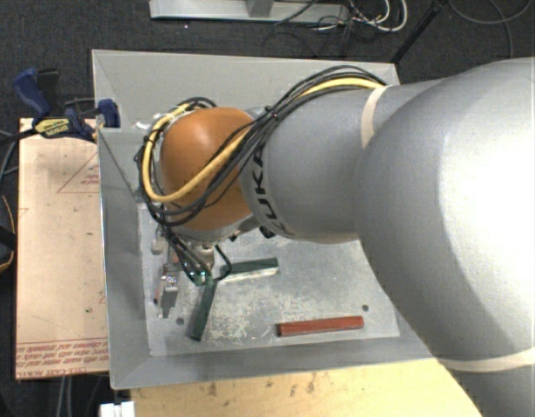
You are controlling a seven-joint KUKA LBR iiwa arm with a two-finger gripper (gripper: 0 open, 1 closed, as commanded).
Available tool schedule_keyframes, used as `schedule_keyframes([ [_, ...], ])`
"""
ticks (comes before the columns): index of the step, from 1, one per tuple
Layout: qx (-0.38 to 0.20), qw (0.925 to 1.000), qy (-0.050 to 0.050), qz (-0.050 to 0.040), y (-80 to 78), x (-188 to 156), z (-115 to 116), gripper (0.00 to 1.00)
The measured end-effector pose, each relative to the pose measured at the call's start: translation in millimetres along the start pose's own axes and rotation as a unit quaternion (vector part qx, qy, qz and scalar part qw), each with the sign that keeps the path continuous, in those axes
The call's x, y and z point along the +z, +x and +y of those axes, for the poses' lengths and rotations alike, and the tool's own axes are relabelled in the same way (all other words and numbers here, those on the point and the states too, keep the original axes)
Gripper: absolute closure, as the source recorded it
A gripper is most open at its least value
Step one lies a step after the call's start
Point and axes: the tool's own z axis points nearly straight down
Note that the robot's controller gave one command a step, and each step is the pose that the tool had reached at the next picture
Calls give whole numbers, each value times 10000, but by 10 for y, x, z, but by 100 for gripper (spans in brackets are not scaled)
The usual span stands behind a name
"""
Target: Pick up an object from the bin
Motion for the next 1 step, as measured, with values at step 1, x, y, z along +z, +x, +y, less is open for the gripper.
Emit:
schedule_keyframes([
  [1, 18, 10000, -9, -36, -24, -43, -8, 0],
])
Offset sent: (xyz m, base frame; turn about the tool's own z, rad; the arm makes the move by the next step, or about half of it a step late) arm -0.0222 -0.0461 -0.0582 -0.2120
